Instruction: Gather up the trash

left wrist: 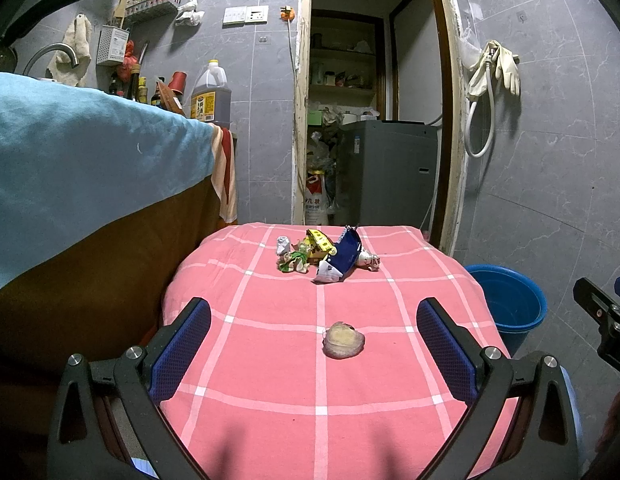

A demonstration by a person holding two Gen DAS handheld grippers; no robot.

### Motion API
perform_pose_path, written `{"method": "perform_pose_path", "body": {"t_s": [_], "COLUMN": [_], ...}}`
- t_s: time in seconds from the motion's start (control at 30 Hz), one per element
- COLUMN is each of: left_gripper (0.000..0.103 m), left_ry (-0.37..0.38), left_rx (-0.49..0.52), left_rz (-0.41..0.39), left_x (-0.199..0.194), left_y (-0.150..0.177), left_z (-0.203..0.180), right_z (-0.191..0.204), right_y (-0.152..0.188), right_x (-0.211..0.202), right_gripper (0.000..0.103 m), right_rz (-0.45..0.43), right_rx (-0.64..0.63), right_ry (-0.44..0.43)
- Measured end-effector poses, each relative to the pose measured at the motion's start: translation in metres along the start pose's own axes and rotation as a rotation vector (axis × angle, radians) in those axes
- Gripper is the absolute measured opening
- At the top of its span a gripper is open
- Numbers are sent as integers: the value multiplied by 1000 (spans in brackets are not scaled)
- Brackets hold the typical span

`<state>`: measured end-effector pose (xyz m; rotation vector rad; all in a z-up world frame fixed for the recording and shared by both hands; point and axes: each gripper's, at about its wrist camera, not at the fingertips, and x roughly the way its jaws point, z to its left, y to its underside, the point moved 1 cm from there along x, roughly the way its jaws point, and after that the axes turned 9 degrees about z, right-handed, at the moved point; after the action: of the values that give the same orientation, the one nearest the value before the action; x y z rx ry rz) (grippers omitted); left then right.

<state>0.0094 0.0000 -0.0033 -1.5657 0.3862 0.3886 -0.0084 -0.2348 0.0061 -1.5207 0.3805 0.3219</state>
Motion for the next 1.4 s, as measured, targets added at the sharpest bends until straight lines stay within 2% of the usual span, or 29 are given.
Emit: {"method": "perform_pose_path", "body": {"t_s": [1.17,1.4], "left_gripper": [101,101], "left_ry": [-1,-14], "left_rx": [-1,-8], "left_rz": [1,-10], "left_x": [0,4], "left_y": [0,-3], "left_z": [0,-1], "right_z": [1,4], "right_y": [-1,-7], "right_x": [1,3], "right_gripper": [103,103], "right_rz": [-1,-17], "right_rx": [0,-21], "right_ry": [-1,-27]}}
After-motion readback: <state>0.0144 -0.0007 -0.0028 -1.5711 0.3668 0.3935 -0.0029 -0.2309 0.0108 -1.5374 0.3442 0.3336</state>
